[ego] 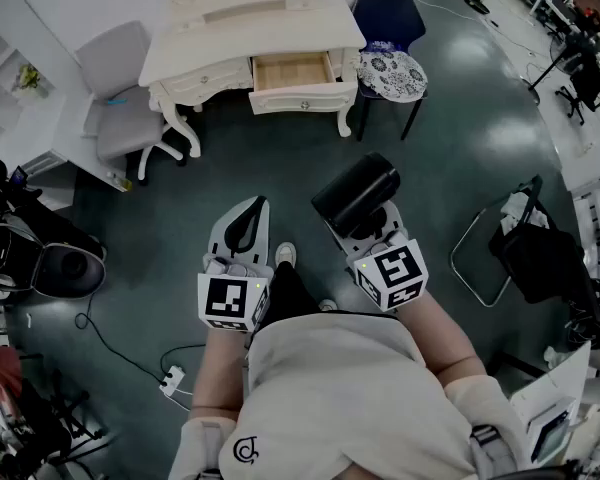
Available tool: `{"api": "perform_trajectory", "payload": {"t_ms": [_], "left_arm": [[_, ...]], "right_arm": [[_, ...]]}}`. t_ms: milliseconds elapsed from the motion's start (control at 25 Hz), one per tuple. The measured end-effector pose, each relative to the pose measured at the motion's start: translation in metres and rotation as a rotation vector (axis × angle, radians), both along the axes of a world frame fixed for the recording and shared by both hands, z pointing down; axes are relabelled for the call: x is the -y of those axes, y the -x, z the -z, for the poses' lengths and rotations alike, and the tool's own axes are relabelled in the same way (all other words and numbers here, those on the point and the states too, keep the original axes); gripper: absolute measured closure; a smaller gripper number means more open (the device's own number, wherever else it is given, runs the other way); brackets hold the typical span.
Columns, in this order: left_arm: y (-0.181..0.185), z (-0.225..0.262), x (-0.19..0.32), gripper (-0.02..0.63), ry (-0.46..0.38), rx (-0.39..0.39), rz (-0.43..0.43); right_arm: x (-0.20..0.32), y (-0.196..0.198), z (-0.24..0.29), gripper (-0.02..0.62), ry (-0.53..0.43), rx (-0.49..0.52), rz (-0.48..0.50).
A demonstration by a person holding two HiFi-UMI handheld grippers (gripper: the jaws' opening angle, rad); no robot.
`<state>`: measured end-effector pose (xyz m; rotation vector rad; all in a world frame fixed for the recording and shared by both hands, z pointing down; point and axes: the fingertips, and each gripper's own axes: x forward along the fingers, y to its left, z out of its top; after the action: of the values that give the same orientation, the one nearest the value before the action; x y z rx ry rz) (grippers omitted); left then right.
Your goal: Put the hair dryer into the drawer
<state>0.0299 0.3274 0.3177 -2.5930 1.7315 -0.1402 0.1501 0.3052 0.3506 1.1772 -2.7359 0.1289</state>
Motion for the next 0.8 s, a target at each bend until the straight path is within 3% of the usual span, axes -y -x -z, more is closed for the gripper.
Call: {"api": "perform_trajectory", "payload": {"t_ms": [520, 800], "left_arm": [[0.003, -0.007, 0.025, 0.592, 0.018, -0.009, -0.013], [0.007, -0.016, 0.064, 0.592, 0.034, -0.011, -0.036]], "right_arm": [[0.022, 0.001, -0.008, 0.347, 0.038, 0.003, -0.013], [0.059, 0.008, -0.021, 0.345, 0.086, -0.011, -0.023]]}}
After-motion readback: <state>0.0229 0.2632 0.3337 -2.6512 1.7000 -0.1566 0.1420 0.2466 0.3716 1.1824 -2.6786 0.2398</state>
